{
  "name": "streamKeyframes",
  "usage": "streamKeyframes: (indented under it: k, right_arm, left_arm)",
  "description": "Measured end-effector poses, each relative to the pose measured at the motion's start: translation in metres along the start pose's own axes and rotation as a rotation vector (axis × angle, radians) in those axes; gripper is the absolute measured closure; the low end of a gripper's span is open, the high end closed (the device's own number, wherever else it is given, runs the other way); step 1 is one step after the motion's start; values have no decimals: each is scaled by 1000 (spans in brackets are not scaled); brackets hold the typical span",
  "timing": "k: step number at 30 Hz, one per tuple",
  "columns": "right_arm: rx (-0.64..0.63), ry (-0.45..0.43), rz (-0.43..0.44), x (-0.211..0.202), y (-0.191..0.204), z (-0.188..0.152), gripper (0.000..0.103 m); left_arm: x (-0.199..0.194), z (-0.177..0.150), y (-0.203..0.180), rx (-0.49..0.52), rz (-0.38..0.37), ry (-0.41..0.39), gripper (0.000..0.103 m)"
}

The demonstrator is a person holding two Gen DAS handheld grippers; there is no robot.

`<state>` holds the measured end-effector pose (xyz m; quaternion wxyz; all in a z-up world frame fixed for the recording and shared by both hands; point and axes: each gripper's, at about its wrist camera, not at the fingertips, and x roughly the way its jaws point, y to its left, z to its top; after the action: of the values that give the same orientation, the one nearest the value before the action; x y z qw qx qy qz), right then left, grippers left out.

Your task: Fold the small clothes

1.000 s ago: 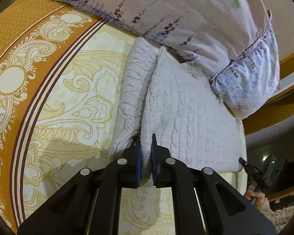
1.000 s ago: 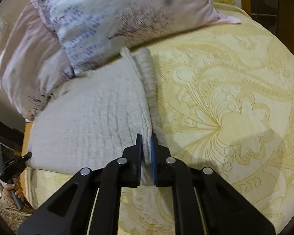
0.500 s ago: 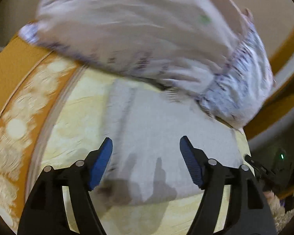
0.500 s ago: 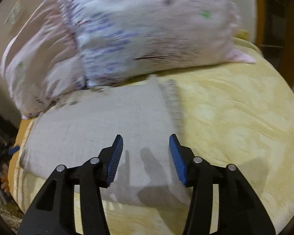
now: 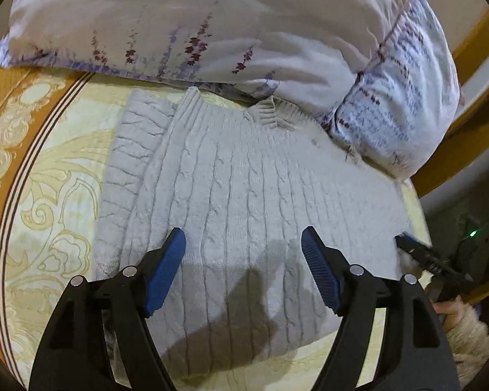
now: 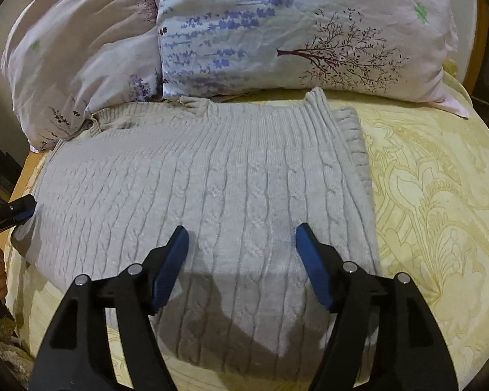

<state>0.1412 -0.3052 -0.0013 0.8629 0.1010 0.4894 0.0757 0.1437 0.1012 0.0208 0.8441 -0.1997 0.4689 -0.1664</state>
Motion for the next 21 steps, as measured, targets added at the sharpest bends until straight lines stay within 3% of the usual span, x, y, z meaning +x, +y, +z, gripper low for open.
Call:
streamKeyframes:
  k: [2, 6, 12, 21]
  right_arm:
    - [20, -4, -14, -2, 1, 4, 33]
    - [41, -18, 1, -8, 2, 7, 26]
    - [23, -21, 36, -11, 13, 12, 23]
    - [-5, -12, 48, -7, 22, 13, 19]
  left_arm:
    - [-13, 5, 10, -74, -45, -35, 29]
    - [-37, 18, 38, -185, -58, -117, 29]
    - [-31, 32, 70, -272, -71, -55, 29]
    - [-8, 43, 79, -269, -103, -3, 29]
